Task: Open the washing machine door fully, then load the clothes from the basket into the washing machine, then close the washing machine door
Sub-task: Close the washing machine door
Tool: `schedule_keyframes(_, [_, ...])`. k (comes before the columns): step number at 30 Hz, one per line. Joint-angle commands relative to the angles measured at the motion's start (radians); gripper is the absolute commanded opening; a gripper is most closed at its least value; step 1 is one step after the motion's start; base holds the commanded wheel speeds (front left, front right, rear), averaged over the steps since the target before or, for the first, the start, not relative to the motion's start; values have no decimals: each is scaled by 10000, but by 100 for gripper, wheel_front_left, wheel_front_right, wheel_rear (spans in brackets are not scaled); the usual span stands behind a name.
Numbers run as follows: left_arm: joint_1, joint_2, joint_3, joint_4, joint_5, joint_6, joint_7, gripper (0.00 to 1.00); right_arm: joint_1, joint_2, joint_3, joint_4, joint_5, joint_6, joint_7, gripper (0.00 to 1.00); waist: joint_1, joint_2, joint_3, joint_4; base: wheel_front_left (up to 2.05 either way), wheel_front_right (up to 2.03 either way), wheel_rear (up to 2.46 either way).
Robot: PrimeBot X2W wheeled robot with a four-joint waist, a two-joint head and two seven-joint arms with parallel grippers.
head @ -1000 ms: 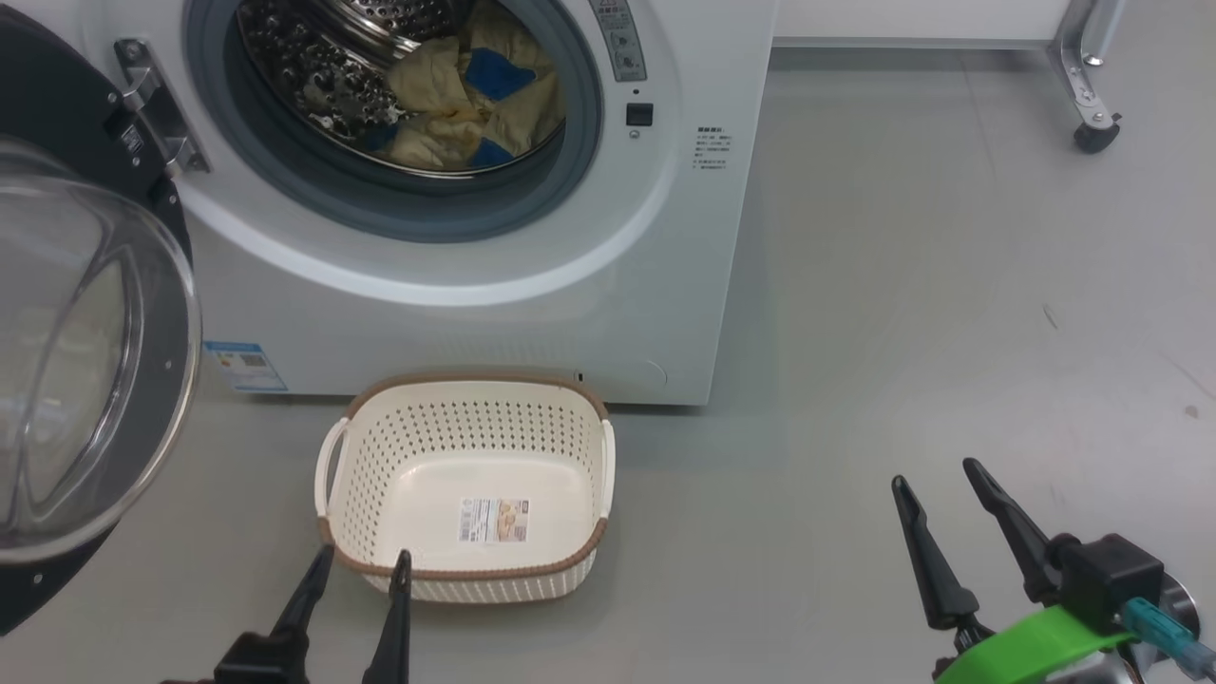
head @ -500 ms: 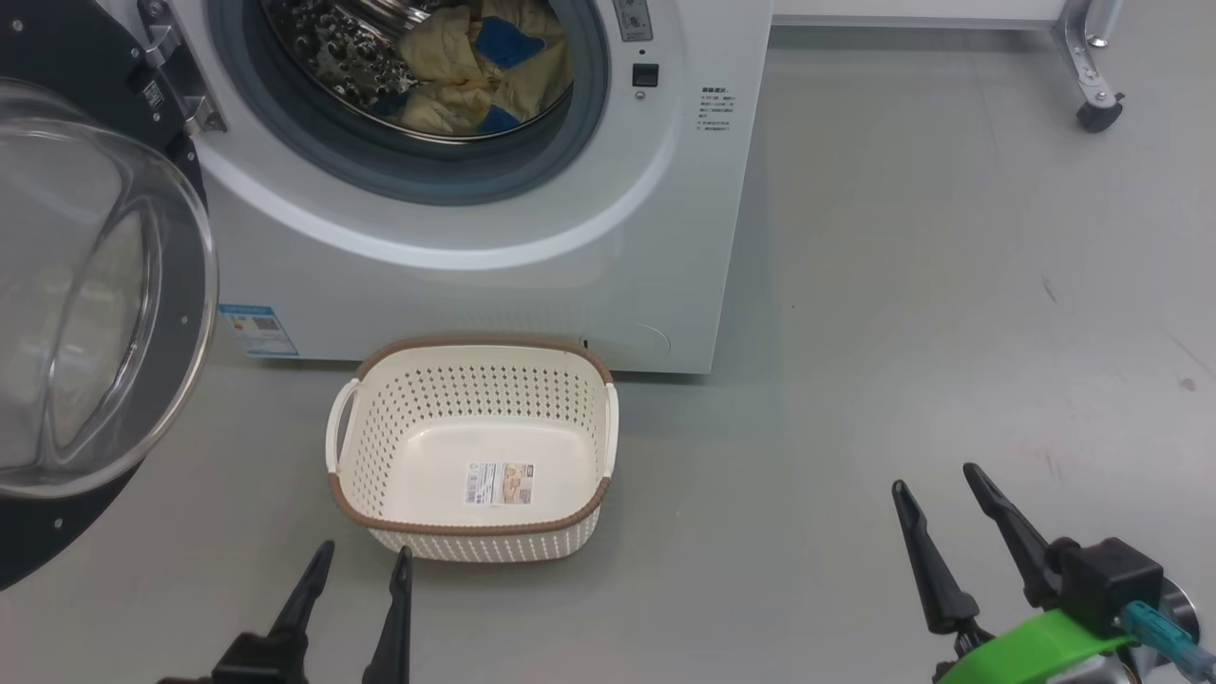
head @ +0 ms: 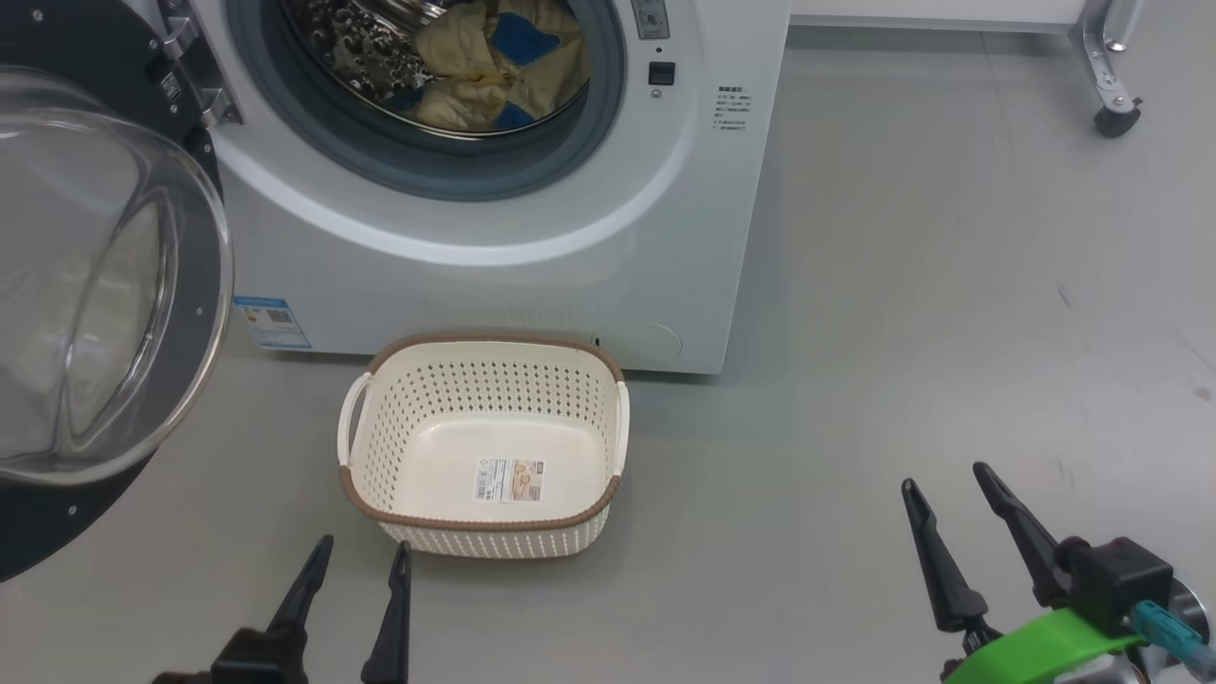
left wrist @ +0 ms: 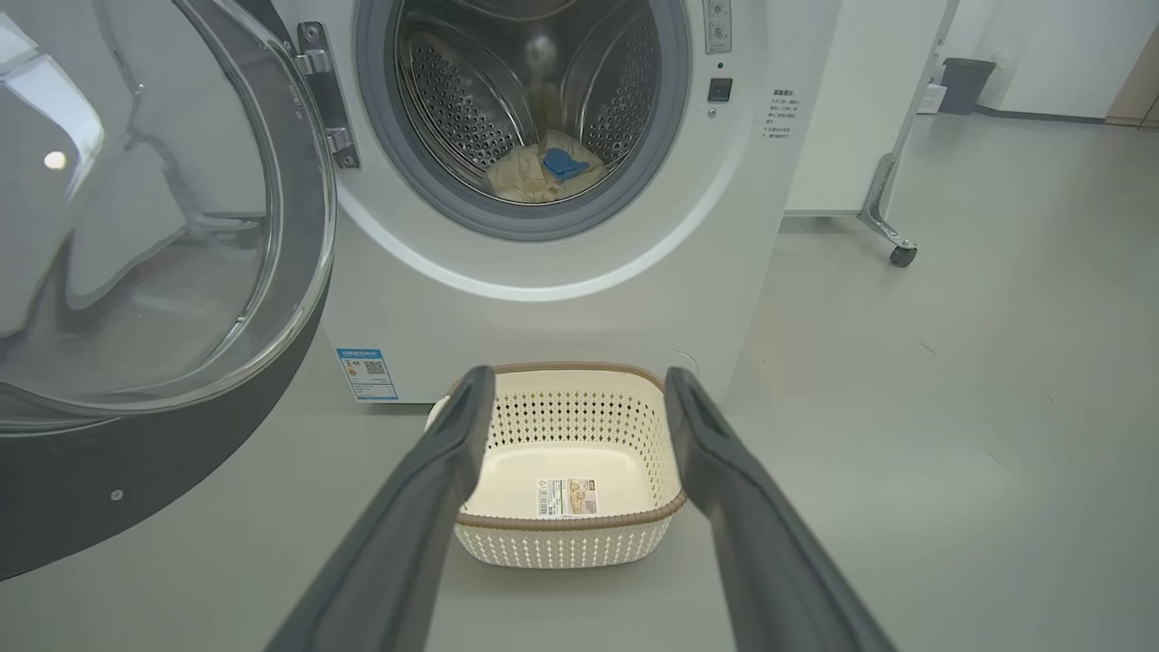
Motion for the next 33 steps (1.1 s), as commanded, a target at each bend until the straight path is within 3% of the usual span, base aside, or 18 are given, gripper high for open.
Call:
schedule_keyframes(1, [-549, 244, 380, -296, 12, 2569, -154, 100, -405, -96, 113, -317, -14, -29, -83, 100, 0, 0, 2, 81, 0, 0, 0])
schedule_keyframes(6, [-694, 188, 329, -309, 50, 2531, -179, 100, -356, -96, 14, -357, -24, -29, -68, 100, 0, 0, 43, 540, 0, 0, 0])
schedule_keyframes(18, [-725, 37, 335, -278, 112, 2527, -292, 100, -310, -96, 66, -415, -61, -29, 7, 100, 0, 0, -59, 2554, 0, 0, 0])
schedule_keyframes(33, [-557, 121, 428, -338, 89, 2557, -334, 100, -213, -96, 331, -343, 62, -29, 26, 100, 0, 0, -268, 3972, 0, 0, 0])
